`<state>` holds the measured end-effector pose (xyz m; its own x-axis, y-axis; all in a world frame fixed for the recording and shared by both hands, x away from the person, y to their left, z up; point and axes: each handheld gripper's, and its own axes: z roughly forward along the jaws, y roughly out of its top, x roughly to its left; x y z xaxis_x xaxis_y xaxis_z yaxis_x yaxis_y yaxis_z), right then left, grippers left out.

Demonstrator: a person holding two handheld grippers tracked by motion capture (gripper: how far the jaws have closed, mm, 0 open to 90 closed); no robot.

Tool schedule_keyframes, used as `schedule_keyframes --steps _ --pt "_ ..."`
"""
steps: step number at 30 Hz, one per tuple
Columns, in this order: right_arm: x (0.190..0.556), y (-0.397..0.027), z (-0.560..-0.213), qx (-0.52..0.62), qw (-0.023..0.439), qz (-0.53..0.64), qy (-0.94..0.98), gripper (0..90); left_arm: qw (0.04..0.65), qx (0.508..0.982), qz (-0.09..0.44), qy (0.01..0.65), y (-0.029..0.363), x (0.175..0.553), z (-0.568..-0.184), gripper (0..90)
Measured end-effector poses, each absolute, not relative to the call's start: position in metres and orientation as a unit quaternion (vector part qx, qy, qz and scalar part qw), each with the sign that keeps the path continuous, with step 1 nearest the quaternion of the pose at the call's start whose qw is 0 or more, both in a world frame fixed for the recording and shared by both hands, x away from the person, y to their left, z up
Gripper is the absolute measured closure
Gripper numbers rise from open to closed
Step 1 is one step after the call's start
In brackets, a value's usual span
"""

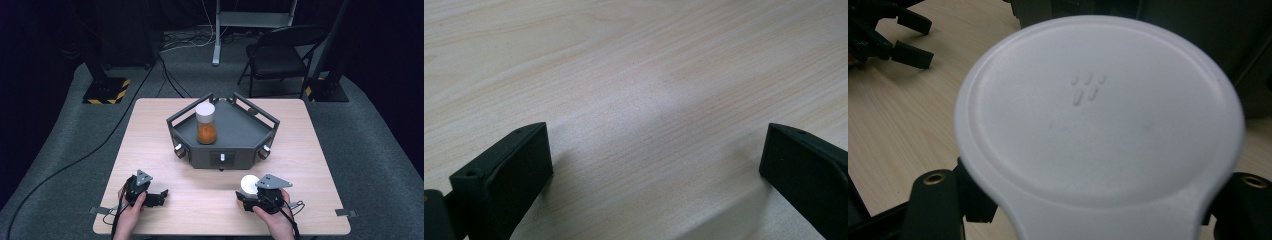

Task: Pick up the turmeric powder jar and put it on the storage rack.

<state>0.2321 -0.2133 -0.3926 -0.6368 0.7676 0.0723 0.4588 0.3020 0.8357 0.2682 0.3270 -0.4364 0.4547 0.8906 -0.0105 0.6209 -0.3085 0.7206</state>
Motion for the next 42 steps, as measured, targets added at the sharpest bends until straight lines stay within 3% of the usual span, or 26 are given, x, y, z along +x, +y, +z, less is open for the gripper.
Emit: schedule_keyframes --steps 42 --pt "0.268 -0.247 -0.28 0.395 0.206 0.467 0.764 29.1 0.336 0.784 0.201 0.482 0.327 0.268 -0.436 0.1"
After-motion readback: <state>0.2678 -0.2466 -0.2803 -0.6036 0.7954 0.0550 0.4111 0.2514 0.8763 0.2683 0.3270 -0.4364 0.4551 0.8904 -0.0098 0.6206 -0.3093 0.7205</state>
